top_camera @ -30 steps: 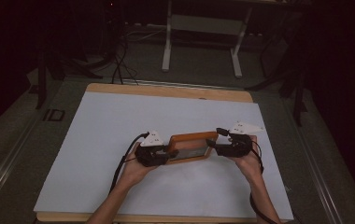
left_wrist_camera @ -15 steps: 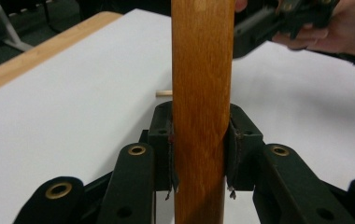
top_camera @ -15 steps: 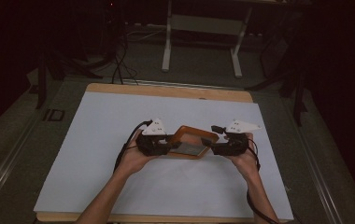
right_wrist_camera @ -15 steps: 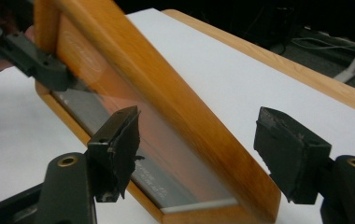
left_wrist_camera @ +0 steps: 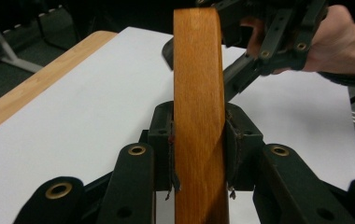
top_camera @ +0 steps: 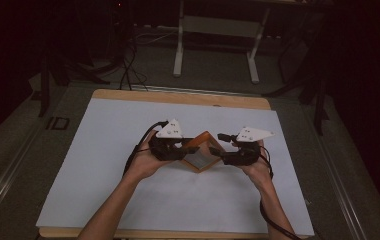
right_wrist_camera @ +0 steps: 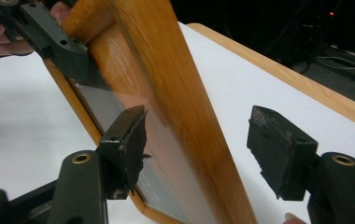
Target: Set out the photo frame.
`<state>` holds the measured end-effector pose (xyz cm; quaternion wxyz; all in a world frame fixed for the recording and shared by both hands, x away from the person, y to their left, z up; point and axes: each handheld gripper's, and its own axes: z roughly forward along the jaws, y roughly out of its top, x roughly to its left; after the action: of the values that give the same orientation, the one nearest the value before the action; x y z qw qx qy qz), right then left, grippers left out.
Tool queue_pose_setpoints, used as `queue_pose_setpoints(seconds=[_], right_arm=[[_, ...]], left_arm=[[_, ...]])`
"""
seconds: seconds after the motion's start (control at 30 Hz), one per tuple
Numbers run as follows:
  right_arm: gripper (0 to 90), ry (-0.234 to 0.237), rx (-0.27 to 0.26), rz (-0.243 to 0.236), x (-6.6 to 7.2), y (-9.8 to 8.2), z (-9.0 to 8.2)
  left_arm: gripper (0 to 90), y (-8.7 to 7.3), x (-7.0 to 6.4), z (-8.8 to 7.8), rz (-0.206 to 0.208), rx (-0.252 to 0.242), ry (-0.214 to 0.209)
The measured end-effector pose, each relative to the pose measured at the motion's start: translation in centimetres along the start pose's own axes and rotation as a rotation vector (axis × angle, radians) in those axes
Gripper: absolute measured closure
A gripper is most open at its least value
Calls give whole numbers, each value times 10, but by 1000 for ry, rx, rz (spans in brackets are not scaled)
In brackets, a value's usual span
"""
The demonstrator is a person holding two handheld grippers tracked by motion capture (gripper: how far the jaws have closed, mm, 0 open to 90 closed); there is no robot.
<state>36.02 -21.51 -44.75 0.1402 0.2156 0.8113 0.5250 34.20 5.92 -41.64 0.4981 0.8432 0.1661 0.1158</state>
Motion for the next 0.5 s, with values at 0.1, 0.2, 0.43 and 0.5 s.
queue_pose_setpoints(seconds=[0.1, 0.2, 0.43, 0.5], right_arm=[[380, 11, 5, -8, 2, 1, 3], [389, 27, 0, -19, 4, 1, 5], [423, 39, 0, -48, 7, 3, 9], [478, 40, -8, -43, 6, 1, 7]], left_arm=[[688, 3, 0, 1, 1, -3, -3], [687, 3, 2, 2, 6, -12, -15], [678, 3, 4, 6, 9, -28, -19], [656, 3, 6, 6, 0, -34, -3]])
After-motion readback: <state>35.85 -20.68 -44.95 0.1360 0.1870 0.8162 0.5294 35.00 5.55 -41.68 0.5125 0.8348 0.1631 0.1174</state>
